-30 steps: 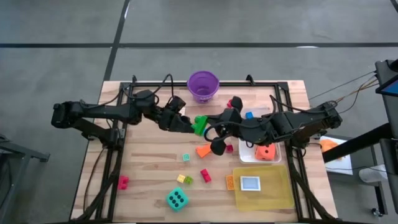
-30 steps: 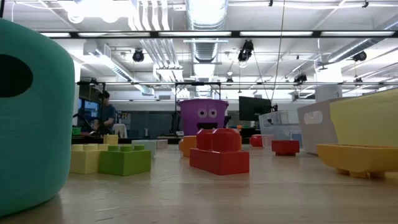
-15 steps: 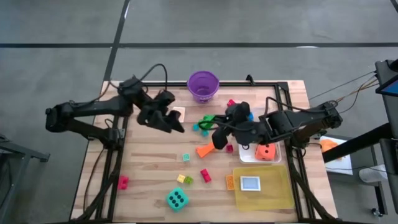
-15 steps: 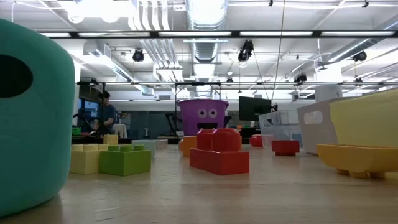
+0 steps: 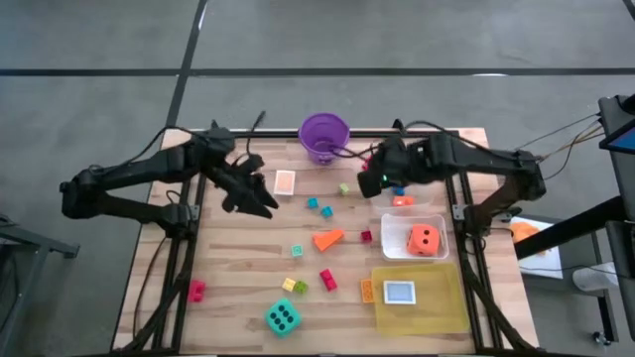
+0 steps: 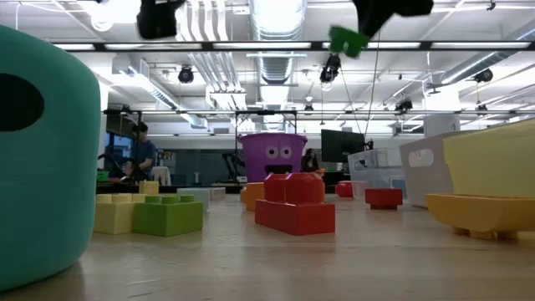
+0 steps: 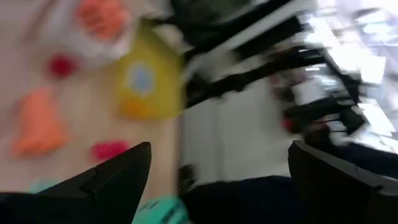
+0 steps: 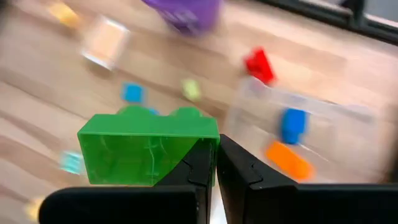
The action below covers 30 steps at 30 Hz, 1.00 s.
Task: Pick & Place Toys
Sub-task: Put the dark green game piece into the transparent bin
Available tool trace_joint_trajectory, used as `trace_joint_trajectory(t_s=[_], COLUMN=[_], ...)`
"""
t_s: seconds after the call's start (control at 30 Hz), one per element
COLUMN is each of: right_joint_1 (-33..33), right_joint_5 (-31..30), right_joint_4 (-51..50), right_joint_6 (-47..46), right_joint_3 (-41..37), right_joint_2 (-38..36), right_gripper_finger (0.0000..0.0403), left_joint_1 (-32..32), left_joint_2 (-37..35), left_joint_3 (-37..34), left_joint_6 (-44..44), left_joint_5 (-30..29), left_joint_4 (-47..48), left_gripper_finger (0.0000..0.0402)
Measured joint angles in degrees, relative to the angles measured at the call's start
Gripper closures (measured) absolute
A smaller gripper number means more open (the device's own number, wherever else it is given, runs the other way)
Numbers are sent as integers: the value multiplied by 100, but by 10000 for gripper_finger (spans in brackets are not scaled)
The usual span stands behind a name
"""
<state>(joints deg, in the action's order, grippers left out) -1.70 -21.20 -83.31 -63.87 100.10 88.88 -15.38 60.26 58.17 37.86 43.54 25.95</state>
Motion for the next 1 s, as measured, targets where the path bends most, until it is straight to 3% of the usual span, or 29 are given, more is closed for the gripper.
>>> trace_joint_trajectory(t_s=[0.17,0.3,0.47,0.7,1.0], right_joint_1=[-952,-1609,-1950,-1957,-2178], right_joint_5=[763,1359,1866,1864,1825], right_joint_4=[-63,340,1166,1985,2851], right_joint_6=[1266,2138,2725,3084,3032], right_joint_3=[-781,-1615,-2612,-3587,-4307], right_joint_2=[-16,-55,-57,-66,-66], right_gripper_finger=[391,391,391,391,391], left_joint_1=[0,0,2,26,160], left_joint_2=[-32,-32,-32,-32,-28], left_joint_3=[0,0,0,-39,-87], left_joint_6=[-384,-329,-116,143,509], left_joint_5=[-1360,-2458,-3204,-3603,-3653], left_joint_4=[1753,2539,3257,4143,4186], left_gripper_finger=[36,36,36,36,36])
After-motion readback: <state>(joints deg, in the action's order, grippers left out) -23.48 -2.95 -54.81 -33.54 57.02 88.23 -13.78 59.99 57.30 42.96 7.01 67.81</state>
